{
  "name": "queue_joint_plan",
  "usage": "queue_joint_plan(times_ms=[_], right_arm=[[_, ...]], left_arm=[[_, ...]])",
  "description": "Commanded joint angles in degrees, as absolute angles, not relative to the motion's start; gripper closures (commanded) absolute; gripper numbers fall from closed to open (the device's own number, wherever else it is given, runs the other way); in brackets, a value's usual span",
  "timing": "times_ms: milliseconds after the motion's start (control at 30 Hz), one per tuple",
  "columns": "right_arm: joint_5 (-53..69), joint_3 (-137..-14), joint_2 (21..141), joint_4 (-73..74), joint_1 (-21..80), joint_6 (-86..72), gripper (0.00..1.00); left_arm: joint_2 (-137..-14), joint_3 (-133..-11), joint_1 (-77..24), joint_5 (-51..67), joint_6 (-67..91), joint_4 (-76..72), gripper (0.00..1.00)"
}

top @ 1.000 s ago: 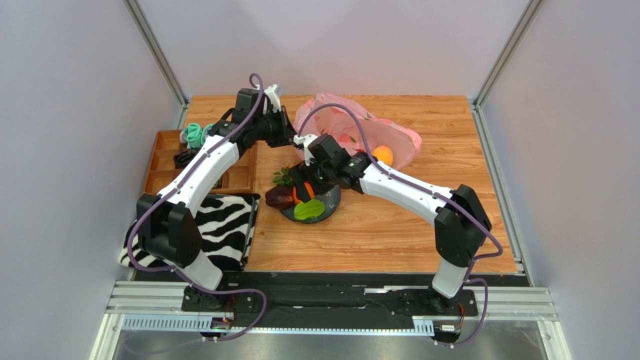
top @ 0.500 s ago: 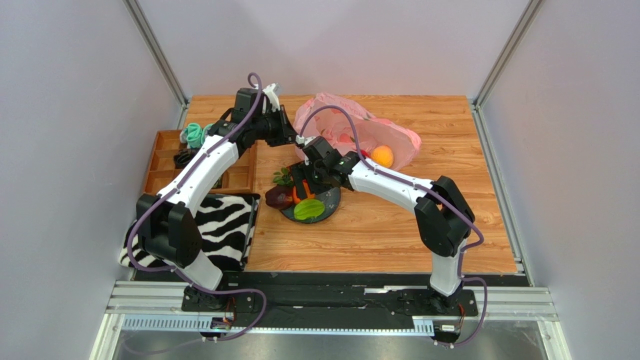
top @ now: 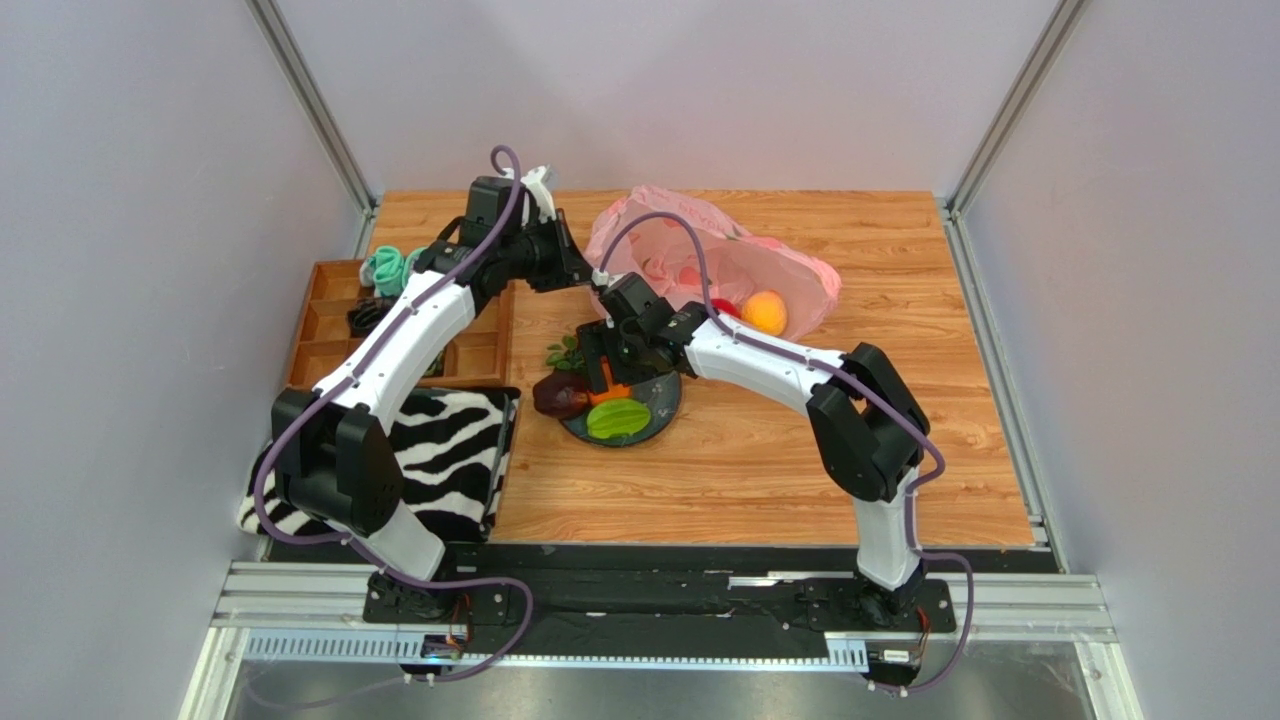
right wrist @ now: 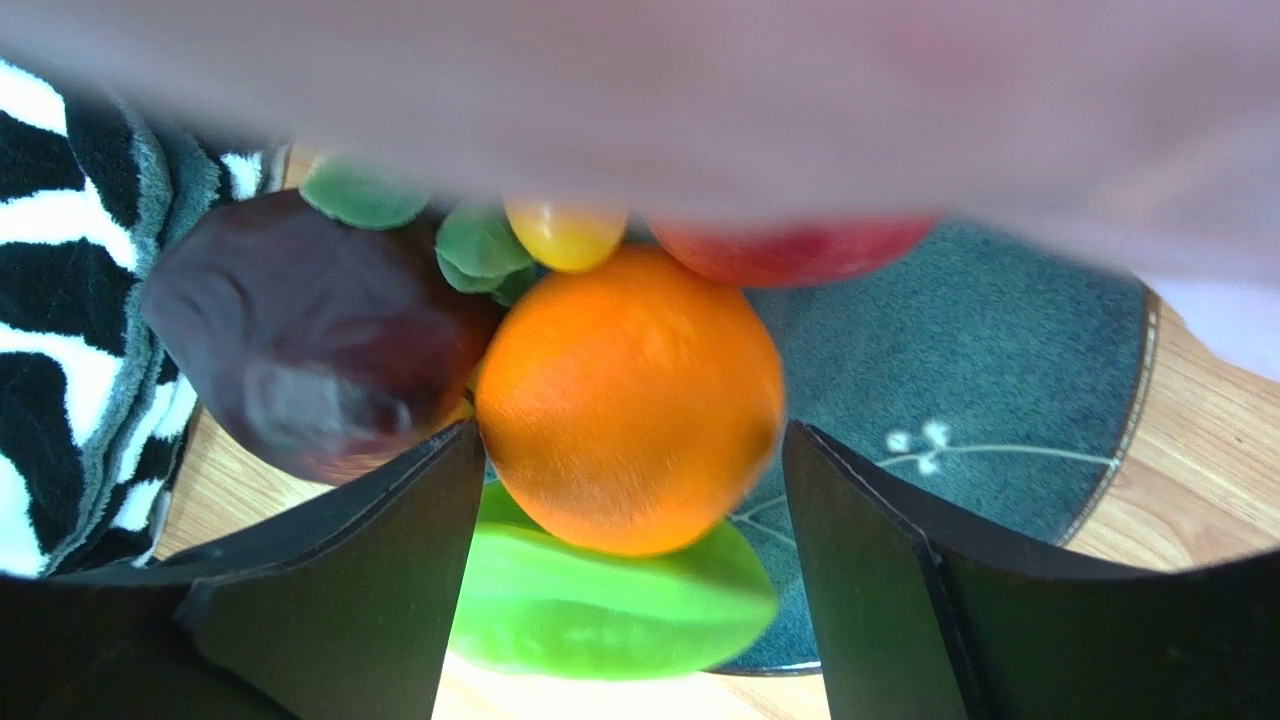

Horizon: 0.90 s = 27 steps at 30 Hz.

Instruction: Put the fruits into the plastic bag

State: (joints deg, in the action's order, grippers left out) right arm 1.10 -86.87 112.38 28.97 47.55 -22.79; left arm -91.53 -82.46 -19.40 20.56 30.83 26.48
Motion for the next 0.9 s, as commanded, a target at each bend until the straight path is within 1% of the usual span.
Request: queue_joint_plan(times_ms=[0,167,300,533,700,867], right_arm=[[2.8,-89.2,114.5,26.8,47.6,-24.0,0.24],[2.0,-88.9,114.3,26.5,47.3,-23.9,0.25],[0.1,-88.2,114.4,27.3,46.9,-23.5,0.28],[-8.6,-86.8,112.9,29.1,46.6,-23.6,0.30],[-13.4,-85.3,111.4,29.4,46.6,-23.6,0.29],[-12.7,-86.8,113.4,30.4,46.7,-23.9,0.25]], left_arm=[[-89.0,-82.5,-20.2,23.8,31.6,24.7,1.00],[-88.9,-82.4,-20.2,23.6,31.4,25.0,1.00],[-88.9,-82.4,-20.2,23.7,31.5,24.9,1.00],[-89.0,-82.6,-20.2,23.6,31.4,25.0,1.00],[-89.1,-82.4,-20.2,23.5,31.5,24.9,1.00],[-89.4,-82.6,-20.2,23.8,31.6,24.7,1.00]])
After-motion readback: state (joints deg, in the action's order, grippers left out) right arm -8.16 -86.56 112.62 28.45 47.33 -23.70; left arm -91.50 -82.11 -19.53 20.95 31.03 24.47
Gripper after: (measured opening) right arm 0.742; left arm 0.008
